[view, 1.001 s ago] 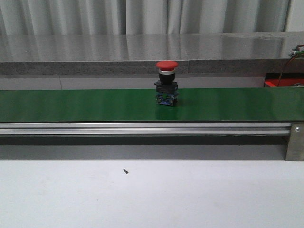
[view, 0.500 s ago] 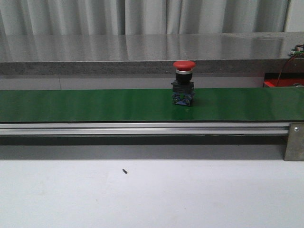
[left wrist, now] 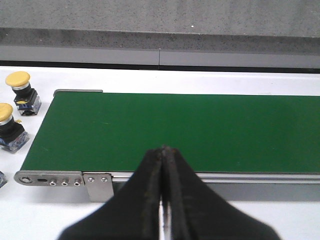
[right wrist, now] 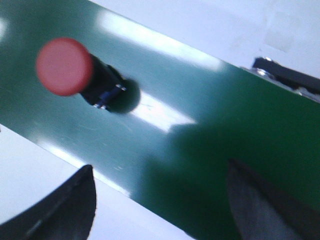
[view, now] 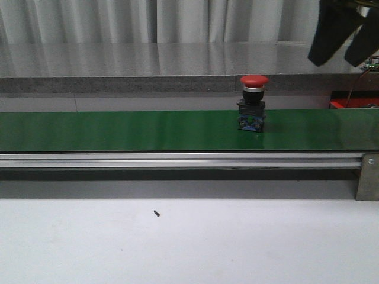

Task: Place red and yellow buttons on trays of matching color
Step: 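Grasp the second red button on the belt with the right gripper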

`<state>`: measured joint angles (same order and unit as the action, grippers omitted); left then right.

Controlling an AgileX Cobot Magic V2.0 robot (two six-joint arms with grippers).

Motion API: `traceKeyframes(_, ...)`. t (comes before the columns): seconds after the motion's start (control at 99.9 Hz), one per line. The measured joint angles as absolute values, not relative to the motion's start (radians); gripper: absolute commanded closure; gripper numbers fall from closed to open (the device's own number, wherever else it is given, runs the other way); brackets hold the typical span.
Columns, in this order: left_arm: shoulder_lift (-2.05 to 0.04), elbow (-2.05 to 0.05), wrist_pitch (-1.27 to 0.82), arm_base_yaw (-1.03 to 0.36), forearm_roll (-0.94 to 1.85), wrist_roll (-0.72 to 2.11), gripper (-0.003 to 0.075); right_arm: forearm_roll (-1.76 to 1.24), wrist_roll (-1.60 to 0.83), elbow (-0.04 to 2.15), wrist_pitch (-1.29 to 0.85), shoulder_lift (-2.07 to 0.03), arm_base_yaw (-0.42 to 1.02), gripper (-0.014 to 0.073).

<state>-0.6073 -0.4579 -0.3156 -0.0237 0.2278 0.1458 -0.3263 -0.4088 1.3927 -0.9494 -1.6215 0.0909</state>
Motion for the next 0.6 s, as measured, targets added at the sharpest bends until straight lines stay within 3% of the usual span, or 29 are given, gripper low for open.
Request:
traceKeyframes(0.25, -0.607, -0.458, -0.316, -0.024, 0.228, 0.146, 0.074, -0.326, -0.441, 1.393, -0.849, -1.621, 0.19, 0.0049)
traceKeyframes(0.601, -0.607, -0.458, -0.316, -0.024, 0.228, 0.146, 0.074, -0.324, -0.466, 1.393, -0.789, -1.711, 0.196, 0.0049)
